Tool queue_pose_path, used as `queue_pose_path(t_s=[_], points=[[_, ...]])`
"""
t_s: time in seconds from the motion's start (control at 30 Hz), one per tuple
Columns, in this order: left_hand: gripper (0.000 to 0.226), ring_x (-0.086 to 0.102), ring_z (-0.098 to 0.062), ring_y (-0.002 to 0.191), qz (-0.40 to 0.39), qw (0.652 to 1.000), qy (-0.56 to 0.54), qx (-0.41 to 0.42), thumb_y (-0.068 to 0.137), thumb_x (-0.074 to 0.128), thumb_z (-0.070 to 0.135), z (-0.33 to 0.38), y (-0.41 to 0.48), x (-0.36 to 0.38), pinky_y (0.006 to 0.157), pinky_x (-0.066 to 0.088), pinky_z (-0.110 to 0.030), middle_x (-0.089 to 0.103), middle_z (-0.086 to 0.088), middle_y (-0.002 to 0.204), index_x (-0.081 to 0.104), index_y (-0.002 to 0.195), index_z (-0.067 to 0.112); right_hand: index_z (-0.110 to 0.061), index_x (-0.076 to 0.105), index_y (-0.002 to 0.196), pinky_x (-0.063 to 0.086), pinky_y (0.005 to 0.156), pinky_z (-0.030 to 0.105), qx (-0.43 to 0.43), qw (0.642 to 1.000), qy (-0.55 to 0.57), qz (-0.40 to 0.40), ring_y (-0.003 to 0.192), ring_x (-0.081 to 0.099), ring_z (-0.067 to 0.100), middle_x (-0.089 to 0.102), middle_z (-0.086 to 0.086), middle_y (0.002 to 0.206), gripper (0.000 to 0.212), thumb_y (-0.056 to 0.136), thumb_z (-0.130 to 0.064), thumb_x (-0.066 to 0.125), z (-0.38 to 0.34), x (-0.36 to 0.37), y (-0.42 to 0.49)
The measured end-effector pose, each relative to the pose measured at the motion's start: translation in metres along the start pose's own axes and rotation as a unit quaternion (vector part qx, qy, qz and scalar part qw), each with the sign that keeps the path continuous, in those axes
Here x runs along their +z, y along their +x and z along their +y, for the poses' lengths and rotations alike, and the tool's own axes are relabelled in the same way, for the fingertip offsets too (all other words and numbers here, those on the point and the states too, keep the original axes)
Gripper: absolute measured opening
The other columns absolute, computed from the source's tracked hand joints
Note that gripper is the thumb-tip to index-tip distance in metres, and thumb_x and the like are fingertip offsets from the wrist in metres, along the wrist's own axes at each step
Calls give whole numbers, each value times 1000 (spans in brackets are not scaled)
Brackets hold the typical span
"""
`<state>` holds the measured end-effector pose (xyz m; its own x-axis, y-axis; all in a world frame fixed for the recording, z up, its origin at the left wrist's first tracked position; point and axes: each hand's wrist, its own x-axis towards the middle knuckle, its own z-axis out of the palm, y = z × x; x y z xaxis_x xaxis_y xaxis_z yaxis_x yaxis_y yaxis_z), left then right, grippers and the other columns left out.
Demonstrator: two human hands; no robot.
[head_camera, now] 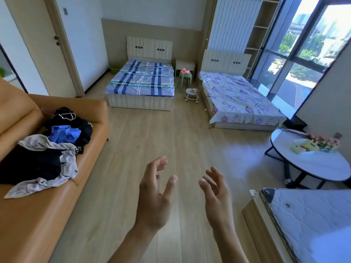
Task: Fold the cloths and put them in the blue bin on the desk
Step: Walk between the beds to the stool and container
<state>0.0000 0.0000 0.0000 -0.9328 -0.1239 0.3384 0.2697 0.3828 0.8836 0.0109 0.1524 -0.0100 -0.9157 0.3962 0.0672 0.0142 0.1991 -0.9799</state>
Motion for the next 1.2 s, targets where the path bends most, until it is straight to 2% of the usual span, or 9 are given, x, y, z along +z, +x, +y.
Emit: queue_pose_path(t_s=[0.17, 0.3, 0.43, 0.53, 0.67, 0.8, 0.9, 1.07, 1.2], points=[[41, 51, 5, 122, -25, 999, -14, -26, 95, 62, 26, -15, 51, 35, 102, 41, -19, 57, 21, 126, 50, 134, 28, -26, 41, 147, 48, 94, 21, 12, 1000, -8, 12, 121, 57, 6, 55, -11, 137, 54, 97, -25, 60, 12, 4, 74], [40, 52, 4, 122, -40, 998, -21, -39, 91, 58, 35, -31, 94, 76, 99, 42, -19, 59, 24, 124, 52, 131, 30, -24, 42, 147, 46, 93, 20, 26, 999, 1, 35, 120, 58, 8, 55, -9, 137, 53, 97, -24, 60, 30, 2, 145], [42, 55, -2, 121, -42, 997, -32, -50, 87, 58, 34, -43, 152, 128, 99, 44, -24, 61, 21, 123, 54, 129, 28, -25, 42, 147, 48, 93, 19, 39, 998, 23, 35, 112, 57, 0, 54, -12, 133, 53, 97, -24, 60, 44, 3, 230], [43, 56, -1, 120, -29, 998, -28, -45, 88, 58, 34, -41, 208, 176, 99, 45, -25, 61, 20, 124, 54, 130, 27, -25, 40, 149, 47, 85, 14, 35, 999, 23, 21, 111, 57, 0, 53, -13, 135, 55, 97, -27, 60, 44, -1, 306], [41, 57, -3, 119, 0, 998, -40, -40, 89, 59, 33, -36, 273, 218, 98, 47, -27, 61, 18, 123, 53, 130, 28, -24, 41, 149, 50, 100, 27, 19, 1000, 20, -6, 120, 59, 6, 55, -9, 138, 56, 96, -26, 60, 33, 1, 380], [35, 56, 0, 119, 4, 997, -46, -54, 95, 63, 23, -40, 335, 256, 99, 47, -26, 60, 18, 123, 53, 129, 29, -24, 41, 148, 51, 94, 22, 21, 999, 18, -26, 120, 59, 8, 55, -8, 137, 55, 97, -25, 61, 33, 9, 449], [36, 57, -3, 120, 2, 997, -62, -56, 93, 62, 28, -53, 378, 277, 99, 49, -29, 62, 17, 123, 55, 128, 26, -25, 37, 150, 52, 94, 22, 29, 999, 15, -34, 115, 61, 5, 55, -7, 135, 59, 96, -23, 62, 38, 23, 494], [36, 59, -7, 119, -1, 993, -89, -74, 87, 59, 31, -91, 478, 319, 99, 50, -36, 64, 16, 122, 58, 123, 26, -23, 31, 152, 52, 98, 25, 37, 999, 18, -24, 99, 63, -10, 56, -13, 123, 69, 93, -17, 65, 49, 65, 595], [35, 58, -4, 118, -24, 992, -107, -63, 89, 60, 31, -117, 581, 349, 99, 50, -33, 63, 18, 121, 58, 124, 28, -24, 30, 153, 53, 94, 24, 29, 1000, 7, -9, 105, 65, 0, 57, -6, 130, 69, 93, -18, 66, 43, 106, 698]])
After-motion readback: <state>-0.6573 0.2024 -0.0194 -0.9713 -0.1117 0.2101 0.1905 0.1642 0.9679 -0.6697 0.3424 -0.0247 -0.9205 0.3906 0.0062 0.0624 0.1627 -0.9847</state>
